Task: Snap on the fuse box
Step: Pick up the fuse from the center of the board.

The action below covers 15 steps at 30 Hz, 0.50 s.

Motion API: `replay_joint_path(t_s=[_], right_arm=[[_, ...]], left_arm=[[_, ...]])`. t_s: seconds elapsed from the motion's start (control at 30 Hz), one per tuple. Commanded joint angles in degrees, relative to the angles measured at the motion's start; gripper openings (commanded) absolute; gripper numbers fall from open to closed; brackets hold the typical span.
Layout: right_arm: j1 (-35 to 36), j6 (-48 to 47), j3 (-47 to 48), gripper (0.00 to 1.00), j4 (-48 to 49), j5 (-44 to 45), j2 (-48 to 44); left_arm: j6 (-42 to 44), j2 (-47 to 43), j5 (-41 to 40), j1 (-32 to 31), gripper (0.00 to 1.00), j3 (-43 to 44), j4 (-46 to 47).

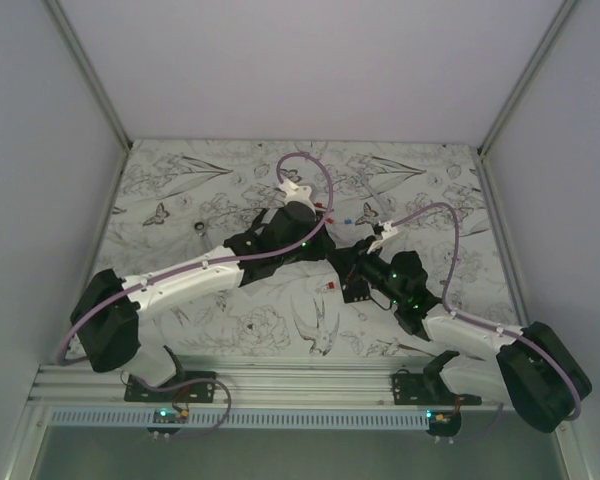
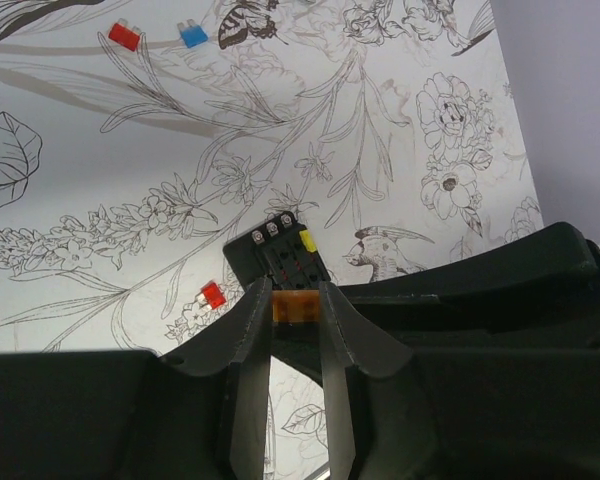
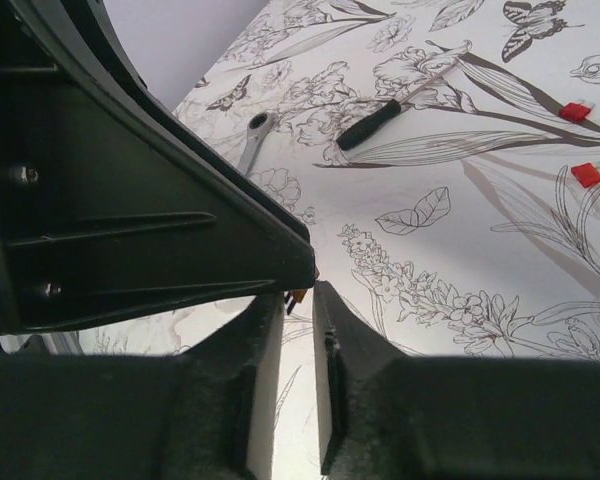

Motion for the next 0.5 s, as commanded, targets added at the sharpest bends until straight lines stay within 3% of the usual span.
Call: replay_joint_path(t_s=[0.0, 0.13, 0.37, 0.47], right_arm=[[0.6, -0.7, 1.3, 0.15, 2.8, 0.4, 0.5], [0.6, -1.6, 1.0, 0.00, 2.0, 0.3, -0.1], [0.5, -4.2, 0.7, 0.00, 0.6, -0.8, -1.6], [-0.1, -6.5, 1.7, 0.00, -1.4, -5.4, -2.3]], left_arm=[[-0.7, -2.0, -0.6, -0.4, 0.18, -1.4, 1.8], [-0.3, -2.9, -0.7, -0.4, 0.22, -2.1, 1.8], [4.8, -6.9, 0.8, -0.1, 0.40, -4.6, 2.7], [10.1, -9.4, 4.7, 0.6, 0.44, -6.1, 3.3]])
